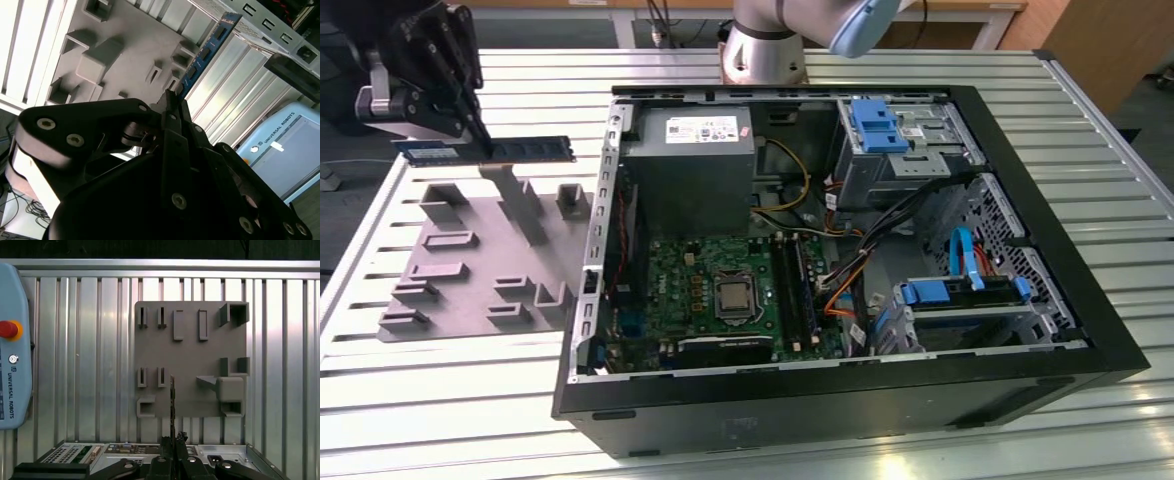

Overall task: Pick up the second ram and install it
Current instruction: 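Pick up the second ram and move it above second insertion slot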

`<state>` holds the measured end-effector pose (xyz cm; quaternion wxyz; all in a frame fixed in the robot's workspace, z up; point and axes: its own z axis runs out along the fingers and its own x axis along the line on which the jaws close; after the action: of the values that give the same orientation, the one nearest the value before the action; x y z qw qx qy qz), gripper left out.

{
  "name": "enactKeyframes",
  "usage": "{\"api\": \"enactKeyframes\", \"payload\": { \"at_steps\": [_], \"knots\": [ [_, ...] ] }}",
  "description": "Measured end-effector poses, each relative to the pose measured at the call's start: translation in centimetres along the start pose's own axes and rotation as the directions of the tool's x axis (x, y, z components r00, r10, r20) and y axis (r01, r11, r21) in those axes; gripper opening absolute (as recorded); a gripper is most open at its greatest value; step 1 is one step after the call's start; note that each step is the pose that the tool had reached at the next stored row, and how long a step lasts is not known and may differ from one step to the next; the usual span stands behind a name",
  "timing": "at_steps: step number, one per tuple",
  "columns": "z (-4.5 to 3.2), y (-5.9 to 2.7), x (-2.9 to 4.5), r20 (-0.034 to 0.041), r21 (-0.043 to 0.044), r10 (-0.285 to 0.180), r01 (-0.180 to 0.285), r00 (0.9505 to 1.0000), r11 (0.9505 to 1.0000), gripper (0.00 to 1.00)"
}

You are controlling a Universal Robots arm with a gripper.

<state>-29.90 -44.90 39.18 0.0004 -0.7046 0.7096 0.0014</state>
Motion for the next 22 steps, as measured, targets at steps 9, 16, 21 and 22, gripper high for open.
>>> {"api": "enactKeyframes", "payload": {
  "at_steps": [9, 16, 21, 22],
  "knots": [
    [0.00, -0.99, -0.01, 0.0000, 0.0000, 0.000, 0.000, 1.0000, 1.0000, 0.14],
    [-0.01, -1.66, -0.01, -0.0001, -0.0001, 0.000, 0.000, 1.0000, 1.0000, 0.14],
    [-0.01, -2.12, -0.02, -0.0001, -0.0001, 0.000, 0.000, 1.0000, 1.0000, 0.14],
    [-0.01, -2.21, -0.02, 0.0000, 0.0000, 0.000, 0.000, 1.0000, 1.0000, 0.14]
  ]
}}
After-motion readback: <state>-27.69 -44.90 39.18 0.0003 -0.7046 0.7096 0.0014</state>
